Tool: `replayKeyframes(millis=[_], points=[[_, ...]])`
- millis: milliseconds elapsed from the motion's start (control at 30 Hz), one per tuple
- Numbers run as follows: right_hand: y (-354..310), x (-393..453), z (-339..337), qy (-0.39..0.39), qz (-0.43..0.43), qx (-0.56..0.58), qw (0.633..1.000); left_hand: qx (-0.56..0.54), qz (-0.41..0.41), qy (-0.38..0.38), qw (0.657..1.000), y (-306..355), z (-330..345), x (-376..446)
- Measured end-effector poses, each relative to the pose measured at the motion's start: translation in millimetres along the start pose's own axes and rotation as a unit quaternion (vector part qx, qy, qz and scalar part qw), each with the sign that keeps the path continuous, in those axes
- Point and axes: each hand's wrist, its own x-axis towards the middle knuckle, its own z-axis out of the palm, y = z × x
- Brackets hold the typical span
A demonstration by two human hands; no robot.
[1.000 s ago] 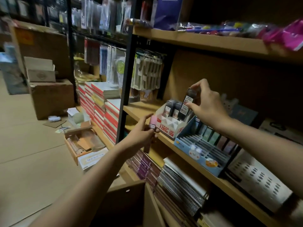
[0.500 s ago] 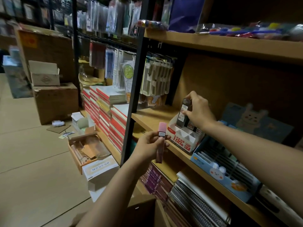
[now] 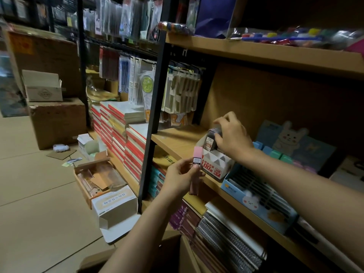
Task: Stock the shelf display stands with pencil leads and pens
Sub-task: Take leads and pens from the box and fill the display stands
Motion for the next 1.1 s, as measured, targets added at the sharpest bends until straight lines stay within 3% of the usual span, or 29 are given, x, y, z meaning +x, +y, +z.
replayKeyframes(millis=[67, 167, 333, 400, 433, 500, 567, 733, 867, 1100], points=[[0, -12, -16, -0.015, 0.017, 0.115, 0.993, -0.002, 0.021, 0.007, 1.0, -2, 11, -2], [2, -44, -34, -0.079, 0.038, 0.2, 0.976, 0.003, 0.047, -0.012, 0.999, -4, 33, -7], [20, -91, -62, -0.051, 0.085, 0.195, 0.976, 0.014, 0.072, -0.089, 0.993, -15, 73, -21], [34, -100, -81, -0.041, 0.103, 0.189, 0.976, 0.131, 0.134, -0.1, 0.977, -22, 82, -22], [43, -103, -93, -0.027, 0.112, 0.18, 0.977, 0.215, 0.182, -0.101, 0.954, -26, 83, -21], [62, -107, -118, 0.014, 0.133, 0.16, 0.978, 0.392, 0.274, -0.105, 0.872, -32, 83, -22], [79, -111, -139, 0.05, 0.15, 0.124, 0.98, 0.505, 0.299, -0.137, 0.798, -41, 81, -23], [102, -122, -147, -0.002, 0.172, 0.074, 0.982, 0.621, 0.279, -0.174, 0.712, -66, 76, -26], [102, -127, -135, -0.014, 0.143, -0.009, 0.99, 0.629, 0.278, -0.174, 0.705, -66, 75, -27], [100, -124, -118, -0.036, 0.126, -0.03, 0.991, 0.624, 0.272, -0.192, 0.707, -63, 74, -26]])
